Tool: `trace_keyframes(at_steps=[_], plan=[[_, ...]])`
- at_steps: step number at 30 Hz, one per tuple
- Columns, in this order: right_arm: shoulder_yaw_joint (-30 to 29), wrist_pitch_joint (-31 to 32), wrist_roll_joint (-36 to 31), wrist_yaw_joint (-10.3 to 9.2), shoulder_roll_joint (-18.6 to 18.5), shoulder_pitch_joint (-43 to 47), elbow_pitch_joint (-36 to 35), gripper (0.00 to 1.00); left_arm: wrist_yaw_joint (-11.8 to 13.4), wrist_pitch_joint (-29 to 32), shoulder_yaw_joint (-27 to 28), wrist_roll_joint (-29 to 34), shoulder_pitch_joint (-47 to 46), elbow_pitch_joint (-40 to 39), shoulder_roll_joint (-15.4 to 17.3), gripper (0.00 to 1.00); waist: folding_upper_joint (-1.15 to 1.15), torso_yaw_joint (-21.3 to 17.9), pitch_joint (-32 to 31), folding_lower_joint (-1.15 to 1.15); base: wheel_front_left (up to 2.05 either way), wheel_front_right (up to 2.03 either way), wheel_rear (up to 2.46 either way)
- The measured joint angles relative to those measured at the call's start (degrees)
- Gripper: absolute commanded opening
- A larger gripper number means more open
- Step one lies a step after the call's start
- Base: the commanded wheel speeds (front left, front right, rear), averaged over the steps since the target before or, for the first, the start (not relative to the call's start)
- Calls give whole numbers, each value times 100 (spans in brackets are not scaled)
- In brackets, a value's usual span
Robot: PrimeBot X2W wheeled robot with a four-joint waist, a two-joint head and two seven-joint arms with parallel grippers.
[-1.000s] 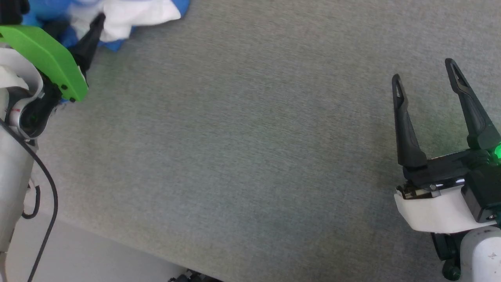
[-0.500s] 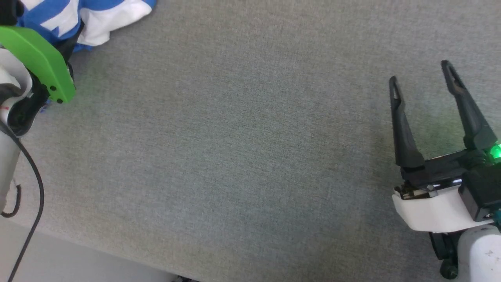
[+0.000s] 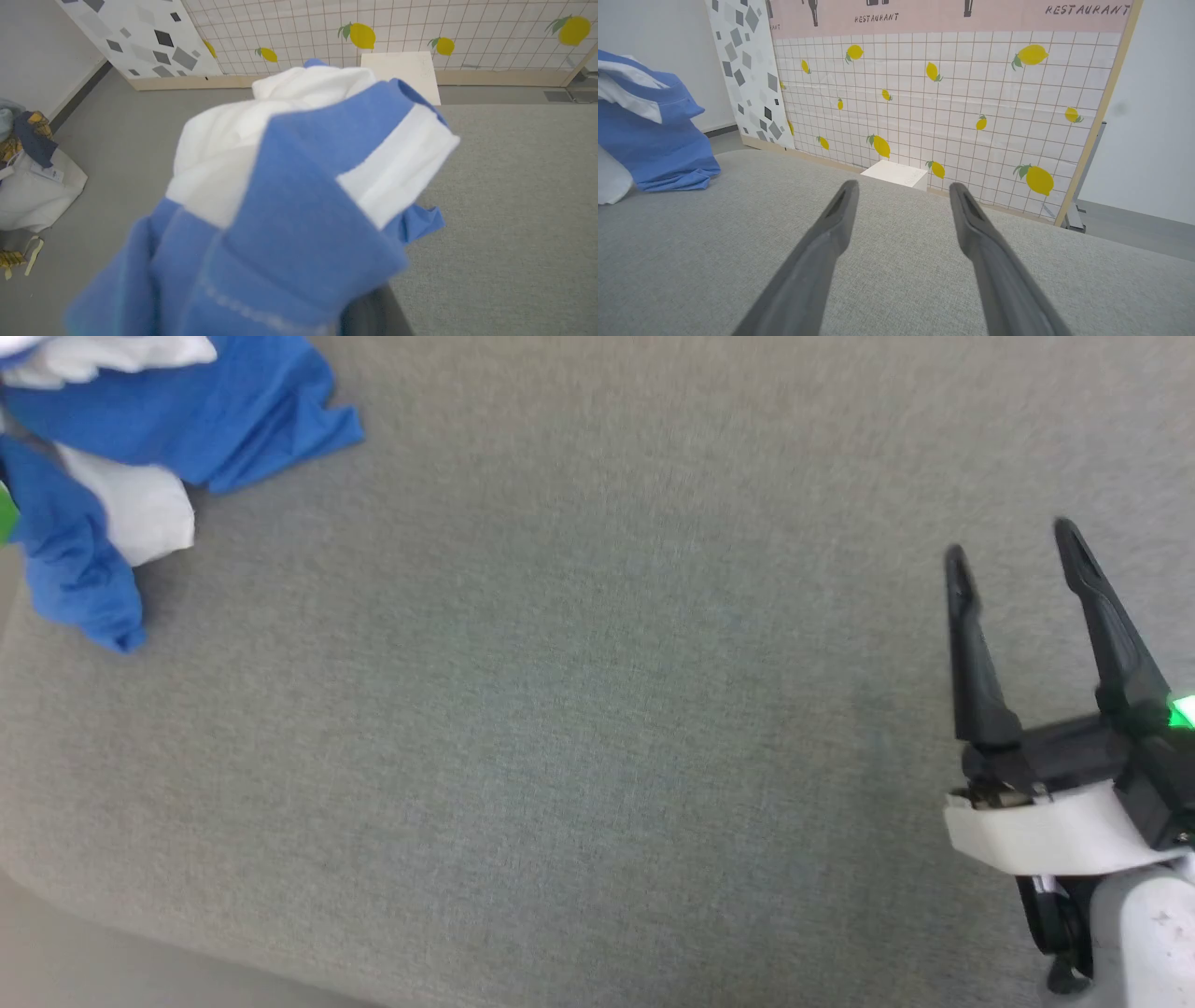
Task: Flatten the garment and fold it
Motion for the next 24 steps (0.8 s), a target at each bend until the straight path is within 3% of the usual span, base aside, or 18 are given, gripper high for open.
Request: trace_keyframes(at_steps=[6,15,19,24], plan=[[-326,-250,382,0,0,338,316,100,83,20,5,135,-197,-708,172,0,0,-87,-614,0,0,0,0],[-675,-465,744,0,1,636,580,100,616,424,153,112,-666,-2182,156,0,0,-300,-1451,0,0,0,0],[-889,-537,840,0,2,643,681,100,820,616,116,10,-916,-2760,-145,0,0,-459,-1683,0,0,0,0],[-1170,-597,907,0,1,650,747,100,1098,771,-87,-122,-1066,-3355,-778,0,0,-701,-1854,0,0,0,0]])
